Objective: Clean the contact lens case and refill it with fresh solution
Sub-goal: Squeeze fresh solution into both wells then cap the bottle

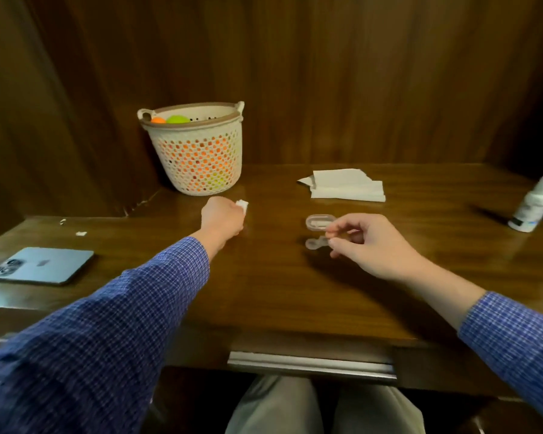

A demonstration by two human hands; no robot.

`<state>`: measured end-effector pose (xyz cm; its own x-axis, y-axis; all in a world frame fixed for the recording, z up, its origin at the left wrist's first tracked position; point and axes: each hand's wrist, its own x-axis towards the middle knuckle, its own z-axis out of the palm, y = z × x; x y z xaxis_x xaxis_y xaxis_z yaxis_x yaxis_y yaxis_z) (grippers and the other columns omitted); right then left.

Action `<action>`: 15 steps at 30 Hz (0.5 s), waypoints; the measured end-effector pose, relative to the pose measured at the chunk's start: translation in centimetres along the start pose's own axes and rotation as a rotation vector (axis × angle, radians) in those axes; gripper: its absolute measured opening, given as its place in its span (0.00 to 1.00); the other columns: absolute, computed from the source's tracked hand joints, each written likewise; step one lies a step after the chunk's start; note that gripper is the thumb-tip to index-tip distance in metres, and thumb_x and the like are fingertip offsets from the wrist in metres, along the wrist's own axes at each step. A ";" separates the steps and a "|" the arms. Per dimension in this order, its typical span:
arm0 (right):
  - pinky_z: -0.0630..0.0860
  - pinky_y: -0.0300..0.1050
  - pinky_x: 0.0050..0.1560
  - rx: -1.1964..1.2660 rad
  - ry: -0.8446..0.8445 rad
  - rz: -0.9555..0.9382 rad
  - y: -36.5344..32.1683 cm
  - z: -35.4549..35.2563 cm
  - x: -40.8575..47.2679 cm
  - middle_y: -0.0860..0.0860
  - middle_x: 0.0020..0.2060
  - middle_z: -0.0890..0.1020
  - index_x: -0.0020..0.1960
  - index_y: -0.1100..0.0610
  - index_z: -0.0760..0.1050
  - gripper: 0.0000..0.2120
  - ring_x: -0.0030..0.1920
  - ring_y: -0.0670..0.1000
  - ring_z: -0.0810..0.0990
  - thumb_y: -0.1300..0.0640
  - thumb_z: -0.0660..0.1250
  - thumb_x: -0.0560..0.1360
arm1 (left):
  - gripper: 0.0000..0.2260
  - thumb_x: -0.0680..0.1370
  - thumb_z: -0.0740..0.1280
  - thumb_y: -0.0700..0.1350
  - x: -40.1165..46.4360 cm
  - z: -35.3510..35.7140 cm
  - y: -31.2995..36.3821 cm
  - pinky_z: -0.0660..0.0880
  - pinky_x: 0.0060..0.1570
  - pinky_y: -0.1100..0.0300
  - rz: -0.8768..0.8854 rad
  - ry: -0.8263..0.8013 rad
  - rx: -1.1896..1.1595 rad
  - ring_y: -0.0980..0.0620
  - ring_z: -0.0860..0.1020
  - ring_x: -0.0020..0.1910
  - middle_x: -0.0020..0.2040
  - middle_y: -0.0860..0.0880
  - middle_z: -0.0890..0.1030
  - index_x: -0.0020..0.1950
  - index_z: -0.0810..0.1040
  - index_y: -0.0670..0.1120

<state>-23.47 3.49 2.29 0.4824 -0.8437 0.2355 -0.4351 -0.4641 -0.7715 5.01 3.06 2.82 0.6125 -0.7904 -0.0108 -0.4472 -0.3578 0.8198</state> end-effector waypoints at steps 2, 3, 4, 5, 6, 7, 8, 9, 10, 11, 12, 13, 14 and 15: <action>0.80 0.30 0.42 -0.001 0.057 0.037 1.0 -2.0 -1.2 0.43 0.45 0.86 0.54 0.45 0.82 0.08 0.44 0.41 0.86 0.57 0.72 0.78 | 0.09 0.81 0.64 0.43 -0.4 0.8 0.9 0.84 0.43 0.52 0.077 0.001 0.093 0.46 0.82 0.34 0.38 0.43 0.84 0.44 0.81 0.44; 0.80 0.30 0.40 0.012 0.092 0.060 1.5 -3.0 -1.7 0.43 0.43 0.87 0.53 0.45 0.82 0.08 0.43 0.41 0.87 0.57 0.73 0.78 | 0.11 0.80 0.64 0.43 -0.6 1.2 1.5 0.83 0.41 0.54 0.121 0.002 0.125 0.47 0.80 0.32 0.34 0.45 0.82 0.37 0.78 0.45; 0.80 0.31 0.39 0.023 0.130 0.087 2.1 -4.0 -2.2 0.42 0.42 0.87 0.52 0.44 0.82 0.08 0.43 0.41 0.87 0.56 0.73 0.78 | 0.13 0.79 0.65 0.43 -0.9 1.7 2.1 0.82 0.42 0.54 0.167 -0.003 0.146 0.47 0.78 0.32 0.31 0.47 0.79 0.34 0.76 0.46; 0.80 0.32 0.39 0.027 0.178 0.122 2.7 -5.0 -2.8 0.42 0.41 0.87 0.52 0.44 0.81 0.07 0.42 0.41 0.87 0.56 0.73 0.78 | 0.13 0.79 0.65 0.42 -1.3 2.3 2.8 0.82 0.46 0.53 0.214 -0.011 0.152 0.48 0.79 0.34 0.32 0.48 0.79 0.34 0.77 0.46; 0.81 0.34 0.40 0.025 0.238 0.164 3.4 -6.0 -3.3 0.43 0.40 0.87 0.51 0.44 0.81 0.07 0.41 0.41 0.86 0.56 0.72 0.78 | 0.09 0.79 0.66 0.42 -1.6 3.1 3.6 0.82 0.50 0.51 0.263 -0.021 0.152 0.49 0.80 0.39 0.37 0.49 0.80 0.39 0.80 0.46; 0.81 0.36 0.41 0.025 0.308 0.210 4.2 -7.0 -3.9 0.44 0.39 0.86 0.51 0.45 0.81 0.07 0.40 0.41 0.86 0.57 0.72 0.78 | 0.06 0.80 0.67 0.42 -2.1 4.0 4.6 0.81 0.52 0.51 0.317 -0.034 0.143 0.50 0.81 0.45 0.43 0.50 0.82 0.46 0.82 0.47; 0.81 0.37 0.40 0.037 0.383 0.255 5.0 -8.1 -4.5 0.46 0.39 0.86 0.51 0.46 0.81 0.06 0.39 0.42 0.86 0.58 0.72 0.78 | 0.05 0.80 0.67 0.43 -2.7 5.1 5.8 0.80 0.52 0.54 0.377 -0.046 0.126 0.52 0.80 0.48 0.48 0.51 0.82 0.50 0.83 0.48; 0.81 0.37 0.38 0.062 0.461 0.295 5.9 -9.2 -5.1 0.47 0.39 0.86 0.51 0.48 0.81 0.06 0.37 0.44 0.86 0.59 0.71 0.78 | 0.05 0.80 0.68 0.42 -3.4 6.3 7.1 0.78 0.49 0.61 0.440 -0.062 0.099 0.56 0.79 0.48 0.48 0.54 0.81 0.52 0.83 0.48; 0.80 0.38 0.37 0.102 0.543 0.328 6.7 -10.4 -5.7 0.49 0.40 0.86 0.51 0.49 0.80 0.06 0.37 0.46 0.86 0.60 0.71 0.78 | 0.05 0.80 0.68 0.42 -4.3 7.5 8.5 0.74 0.44 0.67 0.497 -0.089 0.076 0.58 0.78 0.46 0.47 0.55 0.80 0.52 0.83 0.49; 0.80 0.40 0.37 0.156 0.628 0.359 7.5 -11.6 -6.3 0.52 0.42 0.85 0.51 0.51 0.78 0.07 0.38 0.49 0.86 0.62 0.70 0.78 | 0.06 0.80 0.68 0.41 -5.3 8.8 9.9 0.70 0.39 0.70 0.543 -0.126 0.056 0.60 0.77 0.44 0.44 0.57 0.79 0.50 0.83 0.50; 0.80 0.43 0.39 0.216 0.712 0.392 8.3 -12.7 -6.7 0.54 0.45 0.83 0.53 0.52 0.76 0.08 0.40 0.52 0.85 0.63 0.70 0.78 | 0.07 0.80 0.68 0.40 -6.3 10.1 11.1 0.69 0.36 0.72 0.575 -0.173 0.043 0.60 0.77 0.42 0.43 0.56 0.80 0.47 0.83 0.51; 0.81 0.46 0.41 0.267 0.789 0.430 9.1 -13.8 -7.0 0.56 0.48 0.82 0.55 0.52 0.73 0.11 0.43 0.54 0.84 0.63 0.70 0.77 | 0.08 0.80 0.68 0.40 -7.2 11.4 12.3 0.69 0.34 0.72 0.596 -0.229 0.031 0.60 0.78 0.41 0.43 0.54 0.81 0.45 0.82 0.51; 0.81 0.48 0.44 0.297 0.854 0.474 9.8 -14.8 -7.2 0.56 0.52 0.80 0.59 0.52 0.71 0.15 0.47 0.56 0.84 0.63 0.70 0.77 | 0.09 0.80 0.67 0.39 -8.1 12.6 13.2 0.71 0.33 0.71 0.611 -0.285 0.023 0.58 0.79 0.40 0.43 0.51 0.83 0.43 0.83 0.50; 0.82 0.51 0.49 0.304 0.903 0.520 10.6 -15.6 -7.2 0.56 0.56 0.78 0.63 0.53 0.68 0.19 0.51 0.57 0.83 0.62 0.71 0.77 | 0.09 0.80 0.67 0.40 -8.9 13.7 14.1 0.72 0.32 0.70 0.627 -0.338 0.019 0.57 0.80 0.40 0.43 0.49 0.83 0.43 0.83 0.49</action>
<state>-43.40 0.42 1.70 -0.4986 -0.8622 0.0894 -0.1577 -0.0111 -0.9874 -15.72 -1.76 6.59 0.0022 -0.9600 0.2800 -0.6622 0.2084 0.7197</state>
